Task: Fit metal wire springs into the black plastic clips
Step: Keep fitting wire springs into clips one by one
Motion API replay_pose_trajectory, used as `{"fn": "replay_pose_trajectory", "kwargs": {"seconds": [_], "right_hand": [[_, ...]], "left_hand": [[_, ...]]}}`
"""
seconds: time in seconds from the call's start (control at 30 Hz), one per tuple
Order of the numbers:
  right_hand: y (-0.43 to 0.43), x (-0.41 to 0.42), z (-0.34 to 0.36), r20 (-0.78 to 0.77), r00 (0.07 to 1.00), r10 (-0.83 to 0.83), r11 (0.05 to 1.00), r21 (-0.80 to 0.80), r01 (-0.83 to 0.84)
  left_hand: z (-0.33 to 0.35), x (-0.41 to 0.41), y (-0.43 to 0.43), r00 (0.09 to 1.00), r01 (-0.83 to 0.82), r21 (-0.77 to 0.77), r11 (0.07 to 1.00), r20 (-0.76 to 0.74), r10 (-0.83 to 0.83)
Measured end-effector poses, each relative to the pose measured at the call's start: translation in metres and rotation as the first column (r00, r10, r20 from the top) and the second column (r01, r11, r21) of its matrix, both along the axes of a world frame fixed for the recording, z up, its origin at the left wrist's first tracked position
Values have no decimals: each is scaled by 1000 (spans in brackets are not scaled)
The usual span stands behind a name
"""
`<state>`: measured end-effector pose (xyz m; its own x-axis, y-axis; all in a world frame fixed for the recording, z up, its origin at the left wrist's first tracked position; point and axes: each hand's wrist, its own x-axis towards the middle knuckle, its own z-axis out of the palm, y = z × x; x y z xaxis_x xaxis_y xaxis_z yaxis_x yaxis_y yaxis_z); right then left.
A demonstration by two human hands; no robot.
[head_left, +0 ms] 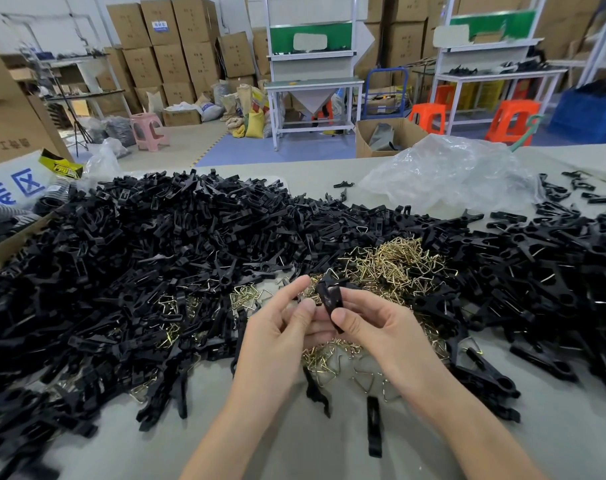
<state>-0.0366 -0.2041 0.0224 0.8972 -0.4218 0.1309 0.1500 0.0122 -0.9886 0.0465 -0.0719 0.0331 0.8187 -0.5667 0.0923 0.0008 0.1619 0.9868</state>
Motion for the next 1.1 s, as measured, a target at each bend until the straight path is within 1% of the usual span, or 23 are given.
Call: {"fn": "replay_pose_trajectory", "kwargs": {"seconds": [0.1, 0.23, 0.27, 0.3, 0.33, 0.37, 0.4, 0.43, 0.47, 0.5, 0.53, 0.57, 0.6, 0.7, 0.77, 0.83, 0.97, 1.1], "right_hand": [[-2, -1, 0, 40, 999, -32, 999, 5, 32], [-1, -1, 0, 58, 998, -26, 999, 32, 24], [-1, -1, 0, 59, 998, -27, 999, 33, 25], [-1, 0, -1, 60, 997, -41, 999, 31, 39], [-2, 0, -1, 63, 996, -64, 997, 35, 62], [-4, 0, -2, 71, 993, -93, 994, 60, 89], [-6, 1, -3, 80, 989, -124, 986, 122, 114], [-8, 2, -4, 85, 985, -152, 971, 199, 133], [-11, 2, -5, 84, 980, -180, 954, 257, 153], [-13, 3, -5, 77, 976, -206, 943, 282, 177], [-13, 3, -6, 67, 973, -221, 940, 282, 194], [-14, 3, -6, 56, 973, -225, 942, 266, 203], [-13, 3, -5, 48, 974, -223, 948, 244, 205], [-9, 3, -5, 27, 977, -209, 965, 169, 202], [-9, 2, -5, 8, 980, -198, 973, 122, 196], [-8, 1, -5, -5, 982, -190, 978, 90, 189], [-9, 1, -4, -24, 979, -202, 977, 60, 204], [-9, 1, -5, -41, 979, -200, 979, 20, 201]], "left_hand": [[6, -1, 4, 999, 35, 0, 999, 0, -35], [8, 2, 8, 996, 84, 21, 996, -14, -84], [7, 3, 9, 997, 67, 50, 997, 23, -68], [3, 6, 11, 992, 16, 116, 993, 122, -30], [-1, 9, 13, 960, -71, 205, 976, 279, 11], [-5, 13, 16, 891, -171, 290, 941, 453, 22], [-8, 16, 18, 803, -249, 361, 899, 596, -17], [-10, 18, 21, 723, -297, 437, 849, 684, -99], [-12, 20, 22, 660, -328, 521, 788, 723, -203], [-14, 21, 23, 614, -355, 600, 717, 728, -305], [-17, 21, 22, 588, -380, 662, 646, 712, -384], [-18, 22, 20, 582, -394, 699, 596, 692, -427], [-19, 22, 19, 588, -396, 716, 576, 679, -439], [-19, 24, 17, 596, -391, 703, 594, 685, -418], [-20, 25, 17, 587, -393, 672, 627, 709, -392], [-21, 25, 18, 608, -382, 633, 674, 721, -332], [-21, 23, 16, 720, -331, 548, 768, 673, -170], [-18, 20, 14, 856, -224, 373, 900, 516, -1]]}}
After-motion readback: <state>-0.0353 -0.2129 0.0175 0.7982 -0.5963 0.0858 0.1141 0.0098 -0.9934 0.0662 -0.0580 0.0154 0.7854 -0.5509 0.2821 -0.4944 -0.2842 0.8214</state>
